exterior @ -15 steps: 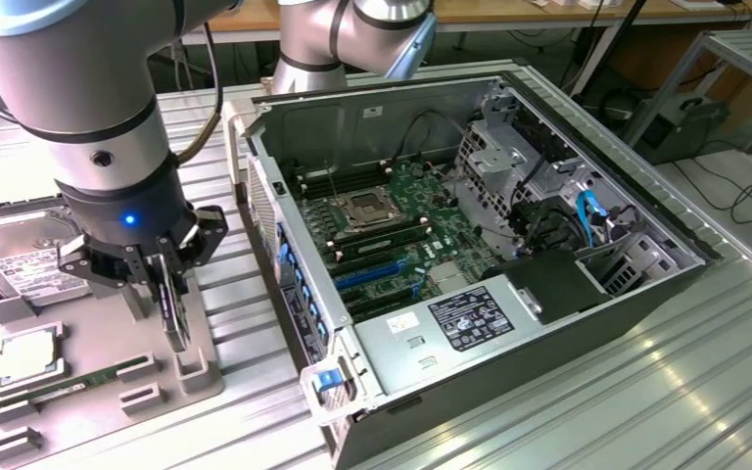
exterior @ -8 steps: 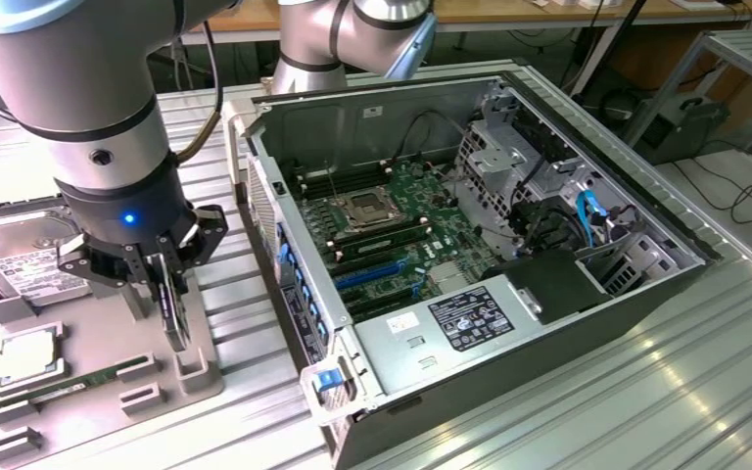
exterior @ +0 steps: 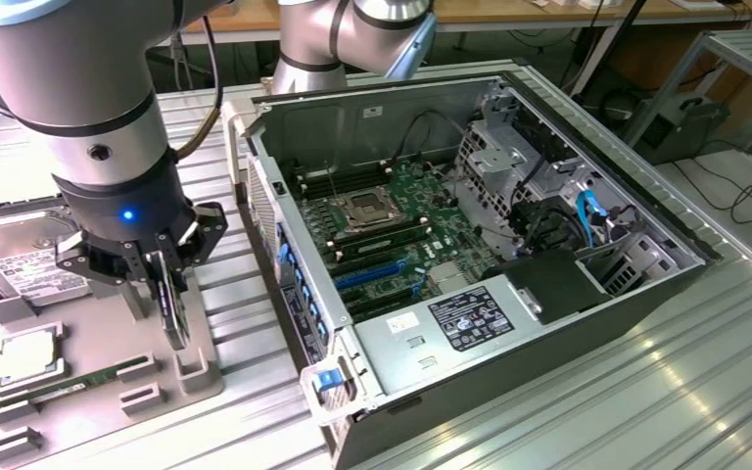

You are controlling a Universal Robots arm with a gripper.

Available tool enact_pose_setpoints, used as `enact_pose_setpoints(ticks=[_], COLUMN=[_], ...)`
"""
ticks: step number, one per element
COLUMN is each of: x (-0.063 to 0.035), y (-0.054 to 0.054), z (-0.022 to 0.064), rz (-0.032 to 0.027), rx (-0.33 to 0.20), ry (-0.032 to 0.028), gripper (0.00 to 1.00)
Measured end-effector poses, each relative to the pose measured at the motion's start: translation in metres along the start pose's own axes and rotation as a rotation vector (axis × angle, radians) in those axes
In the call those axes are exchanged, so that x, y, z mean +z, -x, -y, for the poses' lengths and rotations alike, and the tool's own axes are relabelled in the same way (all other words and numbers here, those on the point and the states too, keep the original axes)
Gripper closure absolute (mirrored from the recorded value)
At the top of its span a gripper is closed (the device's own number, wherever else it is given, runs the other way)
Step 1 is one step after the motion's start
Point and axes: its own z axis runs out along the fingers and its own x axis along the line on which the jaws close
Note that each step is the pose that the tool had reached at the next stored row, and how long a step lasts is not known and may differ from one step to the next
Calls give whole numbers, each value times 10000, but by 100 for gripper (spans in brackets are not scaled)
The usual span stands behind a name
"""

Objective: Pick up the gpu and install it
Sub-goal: 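Pick up the gpu and move the gpu toward the slot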

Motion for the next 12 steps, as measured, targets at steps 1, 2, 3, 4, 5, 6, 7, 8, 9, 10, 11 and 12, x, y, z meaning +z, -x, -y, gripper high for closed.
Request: enact_pose_setpoints(ticks=[1,2,3,4,5,6,7,8,9,10,11,12], x=[-1,-4,-8,-10,-16,-19,-21,-23,-25,-27,-31,-36], y=[0,0,0,0,0,0,0,1,1,0,1,0], z=[0,0,0,0,0,-1,-1,-1,-1,-1,-1,-1], rz=[0,-1,-3,-2,-4,-3,-1,1,0,-1,-3,-4], rx=[0,0,0,0,0,0,0,0,0,0,0,0], ry=[0,-1,-2,-1,-3,-2,0,1,0,-1,-2,-3], gripper=[73,73,73,73,73,73,73,73,73,73,73,73])
